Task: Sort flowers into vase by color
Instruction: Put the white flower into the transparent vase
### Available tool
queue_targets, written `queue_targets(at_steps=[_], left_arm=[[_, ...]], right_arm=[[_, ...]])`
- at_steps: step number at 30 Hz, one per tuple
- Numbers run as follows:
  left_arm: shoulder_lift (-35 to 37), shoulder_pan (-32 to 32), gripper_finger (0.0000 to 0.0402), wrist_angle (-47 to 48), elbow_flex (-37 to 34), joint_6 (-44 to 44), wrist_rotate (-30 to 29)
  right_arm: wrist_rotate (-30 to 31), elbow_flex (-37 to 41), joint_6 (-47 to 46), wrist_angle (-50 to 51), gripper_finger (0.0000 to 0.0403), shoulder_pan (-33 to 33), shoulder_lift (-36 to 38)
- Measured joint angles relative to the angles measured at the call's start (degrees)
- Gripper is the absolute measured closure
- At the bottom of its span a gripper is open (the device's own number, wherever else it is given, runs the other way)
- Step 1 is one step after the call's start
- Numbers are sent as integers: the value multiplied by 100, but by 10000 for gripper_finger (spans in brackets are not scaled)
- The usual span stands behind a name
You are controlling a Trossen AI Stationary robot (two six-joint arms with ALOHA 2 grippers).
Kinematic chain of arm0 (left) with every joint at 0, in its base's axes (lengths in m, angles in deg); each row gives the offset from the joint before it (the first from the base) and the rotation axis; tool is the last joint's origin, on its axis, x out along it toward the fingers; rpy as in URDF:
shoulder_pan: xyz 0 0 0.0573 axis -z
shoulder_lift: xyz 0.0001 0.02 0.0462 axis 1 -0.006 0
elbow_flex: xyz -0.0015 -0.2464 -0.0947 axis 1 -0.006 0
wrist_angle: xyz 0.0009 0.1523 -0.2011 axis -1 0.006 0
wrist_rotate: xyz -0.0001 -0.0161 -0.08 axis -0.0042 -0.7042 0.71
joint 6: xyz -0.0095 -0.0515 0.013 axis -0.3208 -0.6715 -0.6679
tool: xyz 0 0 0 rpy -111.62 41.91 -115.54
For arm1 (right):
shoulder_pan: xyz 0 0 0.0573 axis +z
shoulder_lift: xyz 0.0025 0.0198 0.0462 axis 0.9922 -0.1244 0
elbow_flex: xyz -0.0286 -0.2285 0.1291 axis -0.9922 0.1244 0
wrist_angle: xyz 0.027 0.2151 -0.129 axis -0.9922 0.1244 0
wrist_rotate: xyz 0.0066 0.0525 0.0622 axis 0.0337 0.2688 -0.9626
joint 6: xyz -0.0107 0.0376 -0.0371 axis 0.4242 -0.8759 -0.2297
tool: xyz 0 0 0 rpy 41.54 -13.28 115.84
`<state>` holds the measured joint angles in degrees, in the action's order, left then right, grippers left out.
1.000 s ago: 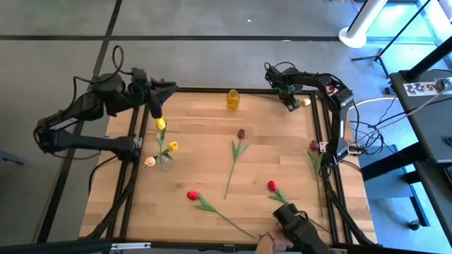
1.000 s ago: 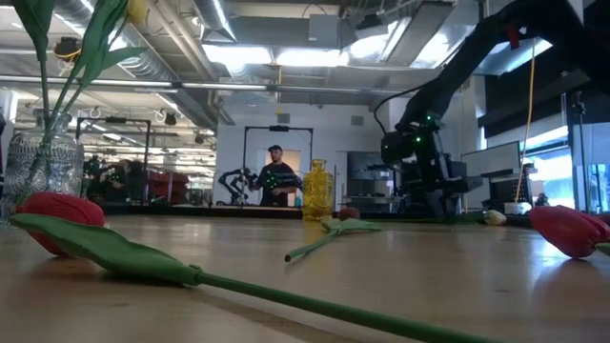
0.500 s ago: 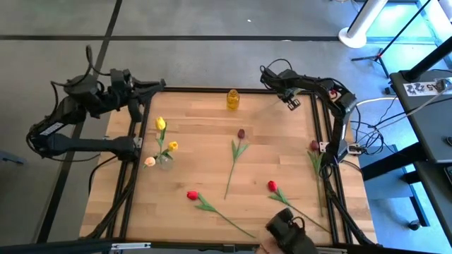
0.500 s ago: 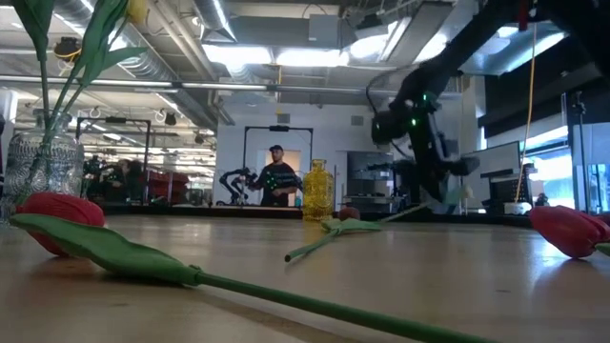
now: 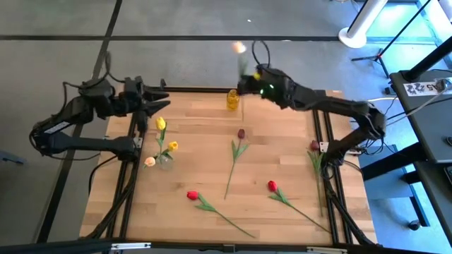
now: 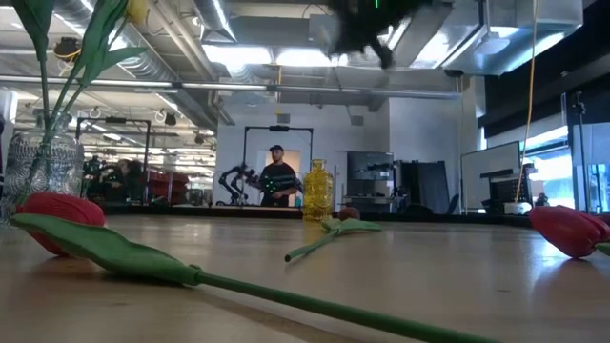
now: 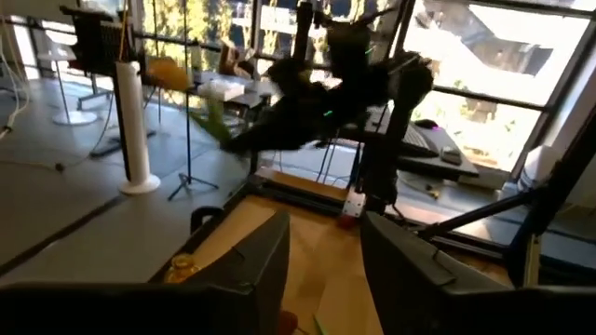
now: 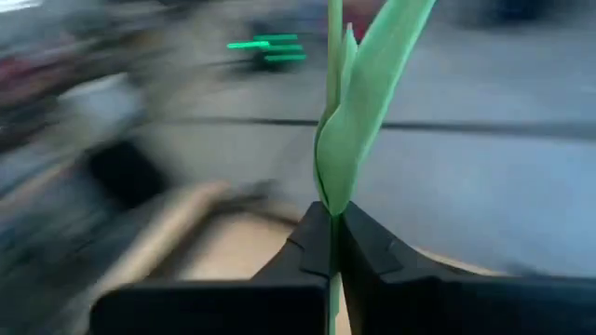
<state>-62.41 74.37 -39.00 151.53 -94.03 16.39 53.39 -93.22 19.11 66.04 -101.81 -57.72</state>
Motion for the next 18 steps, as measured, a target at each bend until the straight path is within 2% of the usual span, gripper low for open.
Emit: queue_targets(at_steps=[3,6,8,11,13,16,18], left_arm=[[-261,22,259,-369,-18,-105,48],[-363,188,248,-1051,-10,-265,380],[-419,327,245,-1322,0,-354,521],[-568,717,245,-1533,-2,-111,741],[-700,1092,246,-1763,-9,-80,658],[-950,1657,247,-2320,-8,-298,228],[-1190,2034,247,-2670,-7,-324,-62]], right_arm=[[-1034,0,905,-1113,399,584,80],[-1967,0,1220,-1884,399,1031,61],[-2379,0,1370,-2055,399,1284,23],[-2523,11,1497,-2030,399,1643,0],[-2601,11,1664,-2099,399,1871,0],[-2761,10,1992,-2194,399,2203,0],[-2653,9,2071,-2237,399,2368,0]])
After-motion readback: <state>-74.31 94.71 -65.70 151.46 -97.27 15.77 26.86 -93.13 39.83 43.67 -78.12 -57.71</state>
